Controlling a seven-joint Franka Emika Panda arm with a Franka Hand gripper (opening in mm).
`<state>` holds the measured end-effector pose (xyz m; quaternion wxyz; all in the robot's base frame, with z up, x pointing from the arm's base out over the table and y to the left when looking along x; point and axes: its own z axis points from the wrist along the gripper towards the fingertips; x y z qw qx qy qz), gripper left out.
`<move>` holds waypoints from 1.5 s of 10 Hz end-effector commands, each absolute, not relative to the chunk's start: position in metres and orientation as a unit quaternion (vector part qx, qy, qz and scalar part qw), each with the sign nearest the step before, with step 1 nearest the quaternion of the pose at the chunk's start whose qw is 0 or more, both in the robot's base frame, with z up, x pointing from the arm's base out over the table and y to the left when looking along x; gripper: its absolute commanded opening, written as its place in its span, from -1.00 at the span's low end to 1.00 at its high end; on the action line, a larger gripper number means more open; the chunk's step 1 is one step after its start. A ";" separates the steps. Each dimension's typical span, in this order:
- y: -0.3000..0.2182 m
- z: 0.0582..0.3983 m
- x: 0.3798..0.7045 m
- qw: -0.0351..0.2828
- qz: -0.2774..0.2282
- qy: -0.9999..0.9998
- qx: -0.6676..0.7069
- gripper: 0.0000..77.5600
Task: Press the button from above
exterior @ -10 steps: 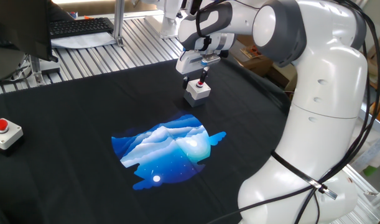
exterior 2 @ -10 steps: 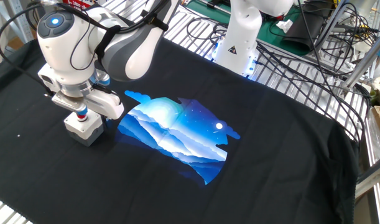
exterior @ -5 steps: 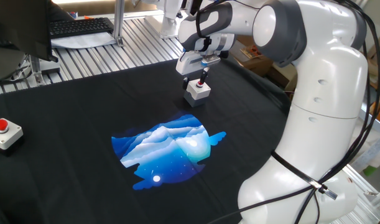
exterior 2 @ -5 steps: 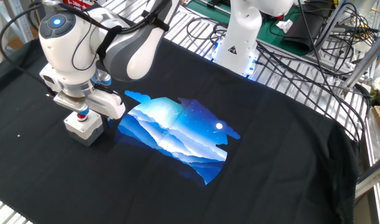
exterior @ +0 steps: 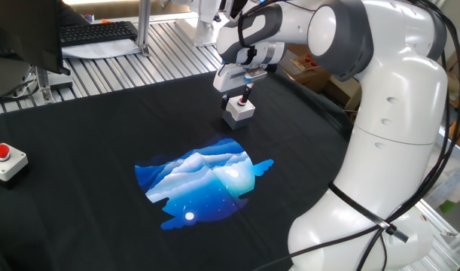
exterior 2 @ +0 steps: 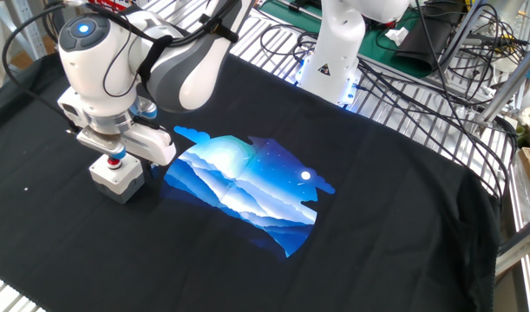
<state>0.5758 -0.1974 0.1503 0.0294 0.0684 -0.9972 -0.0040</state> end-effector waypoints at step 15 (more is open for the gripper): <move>-0.197 0.147 0.579 0.021 -0.005 -0.997 0.073 0.99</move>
